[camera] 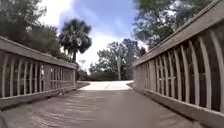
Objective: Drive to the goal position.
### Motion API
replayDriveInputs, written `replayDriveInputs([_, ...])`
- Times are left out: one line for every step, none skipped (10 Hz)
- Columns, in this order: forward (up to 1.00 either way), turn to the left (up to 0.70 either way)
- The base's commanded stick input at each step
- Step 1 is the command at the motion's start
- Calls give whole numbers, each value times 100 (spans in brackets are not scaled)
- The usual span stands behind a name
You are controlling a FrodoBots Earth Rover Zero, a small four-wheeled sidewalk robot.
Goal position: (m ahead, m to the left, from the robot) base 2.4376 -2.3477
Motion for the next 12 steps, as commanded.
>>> replayDriveInputs([45, 0])
replayDriveInputs([45, 0])
replayDriveInputs([45, 0])
replayDriveInputs([45, 0])
replayDriveInputs([45, 0])
replayDriveInputs([45, 0])
replayDriveInputs([45, 0])
replayDriveInputs([45, 0])
replayDriveInputs([45, -6])
replayDriveInputs([45, -27])
replayDriveInputs([45, -27])
replayDriveInputs([45, -27])
